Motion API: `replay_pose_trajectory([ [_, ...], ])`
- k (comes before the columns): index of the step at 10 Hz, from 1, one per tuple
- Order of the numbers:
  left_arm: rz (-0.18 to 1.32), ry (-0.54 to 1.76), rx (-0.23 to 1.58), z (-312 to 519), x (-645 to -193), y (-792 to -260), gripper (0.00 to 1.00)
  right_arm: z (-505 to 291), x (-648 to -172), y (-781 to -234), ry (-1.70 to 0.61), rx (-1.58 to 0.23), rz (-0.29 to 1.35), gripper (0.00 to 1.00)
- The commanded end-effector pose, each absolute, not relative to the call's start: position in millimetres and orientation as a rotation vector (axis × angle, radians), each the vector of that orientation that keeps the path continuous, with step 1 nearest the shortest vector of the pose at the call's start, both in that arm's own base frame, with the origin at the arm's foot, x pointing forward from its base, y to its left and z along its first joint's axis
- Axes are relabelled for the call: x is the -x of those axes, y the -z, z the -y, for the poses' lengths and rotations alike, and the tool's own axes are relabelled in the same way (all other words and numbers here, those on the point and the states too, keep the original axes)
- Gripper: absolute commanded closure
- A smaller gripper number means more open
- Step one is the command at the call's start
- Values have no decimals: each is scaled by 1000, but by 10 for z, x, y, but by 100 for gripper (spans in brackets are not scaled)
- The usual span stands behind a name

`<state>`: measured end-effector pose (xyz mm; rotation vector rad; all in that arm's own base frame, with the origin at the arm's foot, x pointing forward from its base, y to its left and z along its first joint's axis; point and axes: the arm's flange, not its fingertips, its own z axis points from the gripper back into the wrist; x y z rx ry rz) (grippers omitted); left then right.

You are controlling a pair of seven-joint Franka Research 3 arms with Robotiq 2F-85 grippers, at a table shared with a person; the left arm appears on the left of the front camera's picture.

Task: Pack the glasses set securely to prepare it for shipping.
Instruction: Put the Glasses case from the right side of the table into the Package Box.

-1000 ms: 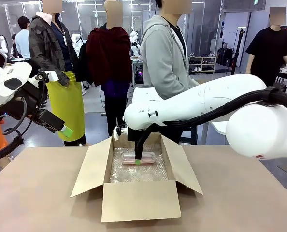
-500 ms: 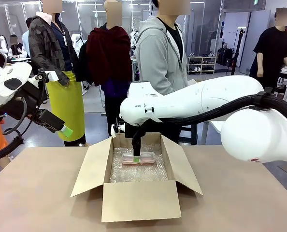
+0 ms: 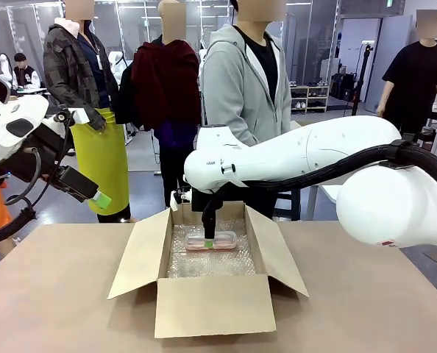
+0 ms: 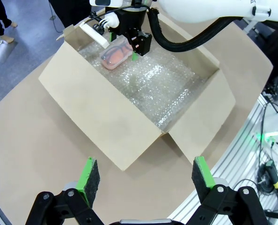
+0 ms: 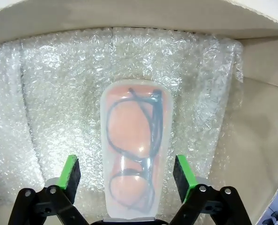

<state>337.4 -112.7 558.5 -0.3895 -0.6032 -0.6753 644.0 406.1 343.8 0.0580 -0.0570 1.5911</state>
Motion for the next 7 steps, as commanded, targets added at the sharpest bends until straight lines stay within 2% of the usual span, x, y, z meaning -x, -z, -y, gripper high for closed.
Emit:
replay_pose_trajectory([
  [1,613,689,404,1107,-3386,-5590,0,-4073,-6420,-3431,-1594,-57,62,0],
  [7,613,689,404,1107,-3386,-5590,0,-4073,-6420,-3431,-1594,-57,62,0],
])
